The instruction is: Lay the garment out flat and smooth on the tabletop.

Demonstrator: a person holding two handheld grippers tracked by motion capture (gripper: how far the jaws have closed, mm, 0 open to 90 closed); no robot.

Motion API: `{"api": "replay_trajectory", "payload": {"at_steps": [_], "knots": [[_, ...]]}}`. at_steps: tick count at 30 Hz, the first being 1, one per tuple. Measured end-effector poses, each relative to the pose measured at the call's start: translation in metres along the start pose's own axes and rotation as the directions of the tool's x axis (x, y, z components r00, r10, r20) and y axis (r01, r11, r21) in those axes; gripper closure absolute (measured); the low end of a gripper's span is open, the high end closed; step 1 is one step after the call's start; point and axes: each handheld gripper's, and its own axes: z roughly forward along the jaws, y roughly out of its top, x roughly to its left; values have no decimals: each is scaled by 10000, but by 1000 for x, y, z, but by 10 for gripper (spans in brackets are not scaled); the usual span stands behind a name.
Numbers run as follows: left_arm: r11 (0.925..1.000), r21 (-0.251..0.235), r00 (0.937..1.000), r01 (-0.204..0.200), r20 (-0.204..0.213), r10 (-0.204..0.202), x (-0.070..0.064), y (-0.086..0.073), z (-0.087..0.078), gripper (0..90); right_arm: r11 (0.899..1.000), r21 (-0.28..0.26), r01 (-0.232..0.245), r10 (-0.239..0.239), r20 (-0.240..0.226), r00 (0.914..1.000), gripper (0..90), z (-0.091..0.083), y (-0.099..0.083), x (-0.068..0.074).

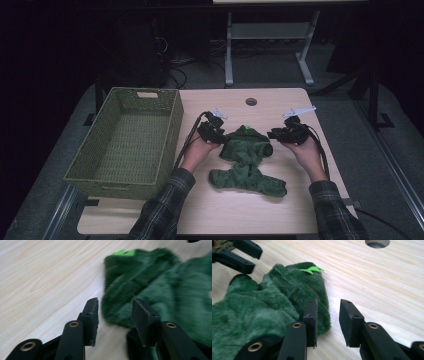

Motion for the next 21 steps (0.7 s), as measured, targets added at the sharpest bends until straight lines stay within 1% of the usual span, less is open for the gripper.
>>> {"api": "replay_trajectory", "payload": {"at_steps": [1,2,3,4,5,6,7,8,9,10,11,12,13,14,16,18,19,20,21], "knots": [[10000,-29,9999,59,122,-58,-2,0,-4,546,10000,10,15,-15,2,10000,663,-2,0,0],[10000,-32,9994,65,348,-64,-3,0,-8,547,9999,21,-104,104,-57,9999,646,-5,1,2],[9999,-8,9983,146,560,-146,-4,-1,-11,543,9999,-14,-117,117,-121,9999,641,-8,1,2],[9999,53,9977,152,656,-156,-6,-2,-13,522,9999,-20,-112,111,-183,9998,634,-11,1,4],[9999,53,9977,152,656,-156,-6,-2,-13,494,9999,-20,-112,111,-183,9998,634,-11,1,4],[9998,193,9982,-15,599,4,-8,-5,-19,468,9999,45,-113,114,-222,9997,623,-18,1,10],[9998,178,9981,-17,616,6,-9,-7,-22,449,10000,31,-7,8,-277,9996,615,-20,1,11],[9998,178,9981,-17,616,6,-9,-7,-22,429,10000,31,-7,8,-277,9996,615,-20,1,11],[10000,26,9979,65,652,-66,-11,-12,-29,418,10000,52,73,-72,-229,9997,614,-25,2,17],[10000,-2,9978,57,666,-57,-12,-14,-32,408,10000,42,85,-84,-248,9997,613,-28,3,19],[10000,-2,9978,57,666,-57,-12,-14,-32,386,10000,42,85,-84,-248,9997,613,-28,3,19],[9999,-77,9981,87,608,-82,-13,-18,-36,386,9999,6,113,-113,-236,9997,611,-30,3,21],[9999,-151,9985,-22,553,30,-16,-23,-42,352,9998,-119,179,-182,-318,9993,608,-35,4,26],[9998,-205,9987,-11,507,21,-18,-26,-45,334,9999,-95,138,-141,-352,9993,605,-36,4,28],[9993,-367,9983,-84,565,104,-23,-32,-50,312,9997,-153,186,-192,-403,9990,604,-39,5,34],[9992,-318,9987,-246,434,260,-30,-38,-54,263,9991,-316,272,-286,-470,9985,604,-42,4,41],[9989,-329,9985,-341,421,355,-33,-42,-56,251,9985,-394,391,-410,-478,9980,605,-42,4,42],[9989,-329,9985,-341,421,355,-33,-42,-56,236,9985,-394,391,-410,-478,9980,605,-42,4,42],[9987,-323,9981,-390,468,405,-36,-45,-58,219,9987,-381,338,-361,-622,9974,606,-41,1,49]]}}
